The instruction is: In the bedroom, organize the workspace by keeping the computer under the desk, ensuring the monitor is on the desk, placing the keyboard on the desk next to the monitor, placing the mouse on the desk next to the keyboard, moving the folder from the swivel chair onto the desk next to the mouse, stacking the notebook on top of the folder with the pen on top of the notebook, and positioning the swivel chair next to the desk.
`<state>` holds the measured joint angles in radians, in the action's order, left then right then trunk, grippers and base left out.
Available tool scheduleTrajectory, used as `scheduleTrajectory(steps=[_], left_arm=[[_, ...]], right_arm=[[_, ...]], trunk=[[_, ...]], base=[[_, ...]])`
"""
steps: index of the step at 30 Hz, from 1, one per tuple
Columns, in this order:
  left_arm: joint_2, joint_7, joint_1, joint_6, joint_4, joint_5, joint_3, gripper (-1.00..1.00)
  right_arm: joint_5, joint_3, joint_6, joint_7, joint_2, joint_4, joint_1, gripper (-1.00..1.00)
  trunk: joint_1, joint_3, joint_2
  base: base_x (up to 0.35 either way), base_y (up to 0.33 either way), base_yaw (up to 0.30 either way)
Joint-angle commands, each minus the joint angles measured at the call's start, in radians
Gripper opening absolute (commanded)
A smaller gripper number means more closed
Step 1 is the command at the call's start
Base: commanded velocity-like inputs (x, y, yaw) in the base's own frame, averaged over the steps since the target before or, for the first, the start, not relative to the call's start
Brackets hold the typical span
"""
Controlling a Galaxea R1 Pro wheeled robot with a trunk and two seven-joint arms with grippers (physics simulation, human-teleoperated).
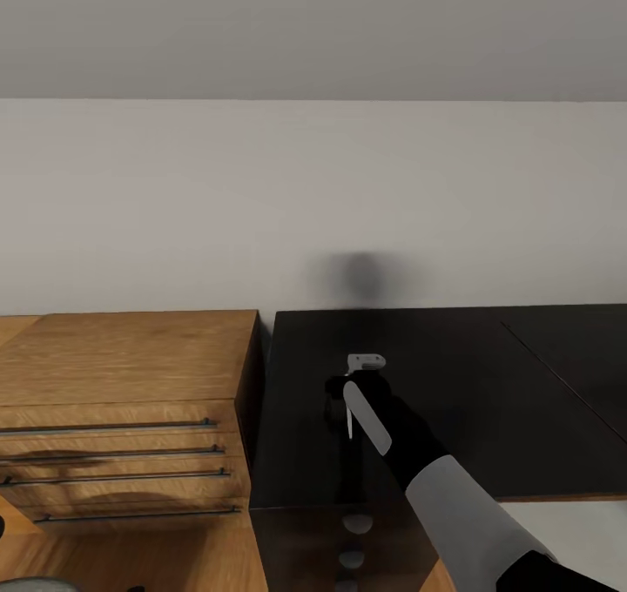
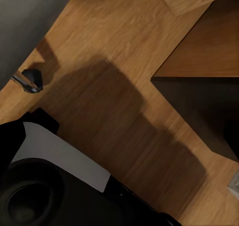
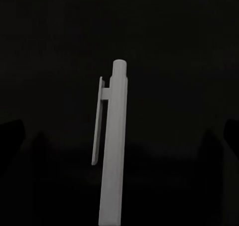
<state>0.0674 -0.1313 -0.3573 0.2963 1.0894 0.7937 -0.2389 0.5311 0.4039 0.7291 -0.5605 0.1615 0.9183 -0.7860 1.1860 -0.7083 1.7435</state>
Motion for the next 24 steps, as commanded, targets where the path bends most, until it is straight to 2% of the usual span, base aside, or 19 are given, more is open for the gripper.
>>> scheduleTrajectory(steps=[1, 16, 19, 24], left_arm=[[0.000, -0.002, 0.000, 0.007, 0.001, 0.008, -0.002, 1.00], [0.000, -0.002, 0.000, 0.007, 0.001, 0.008, -0.002, 1.00], [0.000, -0.002, 0.000, 0.007, 0.001, 0.008, -0.002, 1.00], [0.000, -0.002, 0.000, 0.007, 0.001, 0.009, -0.002, 1.00]], right_arm=[[0.010, 0.003, 0.001, -0.010, -0.001, 0.001, -0.001, 1.00], [0.010, 0.001, 0.001, -0.010, -0.005, 0.001, 0.001, 1.00], [0.010, 0.001, 0.000, -0.010, -0.005, 0.001, 0.001, 1.00], [0.010, 0.001, 0.000, -0.010, -0.005, 0.001, 0.001, 1.00]], trunk=[[0.000, -0.001, 0.000], [0.000, -0.001, 0.000], [0.011, -0.010, 0.021], [0.011, -0.010, 0.021]], base=[[0.000, 0.000, 0.000], [0.000, 0.000, 0.000], [0.000, 0.000, 0.000], [0.000, 0.000, 0.000]])
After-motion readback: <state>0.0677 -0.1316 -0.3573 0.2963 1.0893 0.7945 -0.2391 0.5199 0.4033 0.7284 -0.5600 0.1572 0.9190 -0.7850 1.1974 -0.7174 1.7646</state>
